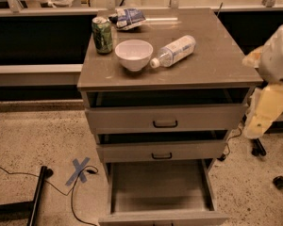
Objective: Close bottom drawer
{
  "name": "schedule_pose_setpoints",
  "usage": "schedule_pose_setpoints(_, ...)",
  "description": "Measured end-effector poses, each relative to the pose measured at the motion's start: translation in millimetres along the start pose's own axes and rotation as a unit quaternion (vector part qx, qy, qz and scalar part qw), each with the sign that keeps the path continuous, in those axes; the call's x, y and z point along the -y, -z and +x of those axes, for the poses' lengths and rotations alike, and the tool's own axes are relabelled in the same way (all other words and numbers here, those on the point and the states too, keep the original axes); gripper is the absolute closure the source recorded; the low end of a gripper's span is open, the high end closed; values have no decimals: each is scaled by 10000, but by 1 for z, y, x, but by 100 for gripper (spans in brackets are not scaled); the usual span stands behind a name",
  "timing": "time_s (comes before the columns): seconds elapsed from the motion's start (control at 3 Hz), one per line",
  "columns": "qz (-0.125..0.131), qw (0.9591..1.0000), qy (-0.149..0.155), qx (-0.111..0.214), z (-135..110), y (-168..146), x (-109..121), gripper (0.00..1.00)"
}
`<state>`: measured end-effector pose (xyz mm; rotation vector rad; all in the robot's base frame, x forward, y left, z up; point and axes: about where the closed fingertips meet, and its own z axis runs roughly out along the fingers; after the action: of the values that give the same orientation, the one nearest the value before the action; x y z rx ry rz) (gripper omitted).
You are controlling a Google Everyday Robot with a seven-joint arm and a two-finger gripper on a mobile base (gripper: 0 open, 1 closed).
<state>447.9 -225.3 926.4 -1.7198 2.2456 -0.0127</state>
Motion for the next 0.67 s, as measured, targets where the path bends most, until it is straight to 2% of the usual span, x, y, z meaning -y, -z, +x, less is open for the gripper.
schedule_pose_setpoints(0.33, -312, 9992, 202, 109, 42, -88, -15, 0)
schedule_pose_setpoints(0.67, -318, 9982, 499, 125, 54, -118, -25, 0)
